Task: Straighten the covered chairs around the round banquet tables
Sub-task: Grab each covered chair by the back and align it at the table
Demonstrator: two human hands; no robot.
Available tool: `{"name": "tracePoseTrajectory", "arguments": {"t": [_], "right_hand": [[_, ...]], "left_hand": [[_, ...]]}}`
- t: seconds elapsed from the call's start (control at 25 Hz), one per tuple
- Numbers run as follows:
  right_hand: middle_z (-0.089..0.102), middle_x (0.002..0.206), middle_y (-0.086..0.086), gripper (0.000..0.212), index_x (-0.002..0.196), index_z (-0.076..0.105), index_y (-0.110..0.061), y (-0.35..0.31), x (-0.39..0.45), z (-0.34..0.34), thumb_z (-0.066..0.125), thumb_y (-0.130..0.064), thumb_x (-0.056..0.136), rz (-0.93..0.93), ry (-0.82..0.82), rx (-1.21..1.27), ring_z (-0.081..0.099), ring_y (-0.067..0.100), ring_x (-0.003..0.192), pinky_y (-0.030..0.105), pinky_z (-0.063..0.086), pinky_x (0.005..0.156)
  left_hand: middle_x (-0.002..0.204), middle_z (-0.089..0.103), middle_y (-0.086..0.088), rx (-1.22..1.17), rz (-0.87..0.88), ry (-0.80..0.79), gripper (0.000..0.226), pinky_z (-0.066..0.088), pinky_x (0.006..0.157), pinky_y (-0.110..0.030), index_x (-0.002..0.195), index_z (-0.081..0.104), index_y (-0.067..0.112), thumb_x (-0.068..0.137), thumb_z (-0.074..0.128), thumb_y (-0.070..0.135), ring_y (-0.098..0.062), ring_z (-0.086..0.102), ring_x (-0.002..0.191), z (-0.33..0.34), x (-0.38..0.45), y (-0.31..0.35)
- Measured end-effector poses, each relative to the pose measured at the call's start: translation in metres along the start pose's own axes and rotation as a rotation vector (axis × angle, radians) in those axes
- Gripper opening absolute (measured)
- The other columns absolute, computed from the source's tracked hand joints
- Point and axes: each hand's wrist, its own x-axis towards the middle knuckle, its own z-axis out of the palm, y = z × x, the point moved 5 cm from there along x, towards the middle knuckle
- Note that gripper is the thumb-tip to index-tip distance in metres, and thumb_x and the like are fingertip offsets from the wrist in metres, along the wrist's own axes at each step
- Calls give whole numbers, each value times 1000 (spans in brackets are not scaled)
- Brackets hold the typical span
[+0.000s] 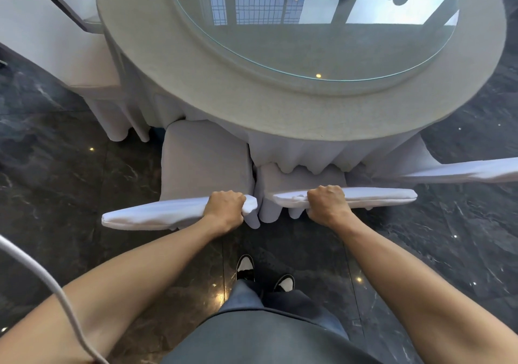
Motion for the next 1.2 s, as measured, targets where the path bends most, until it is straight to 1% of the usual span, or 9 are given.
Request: {"name": "tracePoseTrajectory", "arguments": {"t": [0.2,0.4,0.48,0.56,0.68,0.84,0.92,1.04,1.2], "right_hand": [[70,91,0,14,93,58,-19,13,-5,12,57,-21,79,-32,83,104,67,26,83,30,36,62],[69,90,3,15,88,59,-15,37,-19,15,58,-22,75,-65,186,244,65,29,85,36,43,66],[69,87,4,15,85,61,-14,58,-27,18,59,-24,73,-53,230,249,65,30,83,37,46,69],[69,84,4,16,83,61,-15,88,-38,26,60,-27,72,-24,252,248,65,30,82,39,49,72],[70,91,2,24,91,61,-16,140,-49,41,62,-33,74,22,246,249,64,28,88,39,49,79],[67,112,2,43,113,60,-19,236,-52,75,63,-42,76,21,175,201,61,24,106,37,41,98],[59,131,4,62,131,52,-19,288,-49,91,65,-47,78,38,128,204,54,25,122,44,32,111],[42,147,10,76,142,40,-15,363,-45,108,70,-41,78,69,94,126,38,27,137,52,19,117],[47,130,9,59,129,45,-16,451,-55,116,66,-24,75,158,96,-29,42,29,127,54,22,113]], "left_hand": [[113,69,-6,-102,36,-53,38,47,80,-35,114,61,20,79,62,32,-30,65,102,-9,16,24],[124,65,-5,-353,223,-17,52,50,89,-41,134,54,23,83,59,33,-29,61,109,-39,37,104],[122,65,-4,-377,280,-32,47,50,88,-40,129,57,21,83,60,30,-27,60,109,-43,45,131],[113,66,-4,-368,325,-53,33,50,80,-39,113,60,18,82,59,28,-27,61,102,-43,54,158],[101,65,-5,-331,361,-53,21,43,68,-35,98,57,18,81,58,29,-27,60,91,-47,68,195],[96,64,-3,-326,331,-70,18,37,64,-33,90,55,19,75,62,26,-28,60,87,-55,90,253],[94,64,-3,-303,287,-81,20,37,63,-33,92,56,18,74,63,26,-27,58,82,-62,99,282],[96,64,-4,-274,189,-81,22,37,65,-33,95,57,18,75,63,26,-27,59,84,-73,108,330],[104,67,-4,-198,56,-57,22,42,70,-36,99,58,20,77,62,23,-28,62,92,-76,117,374]]}}
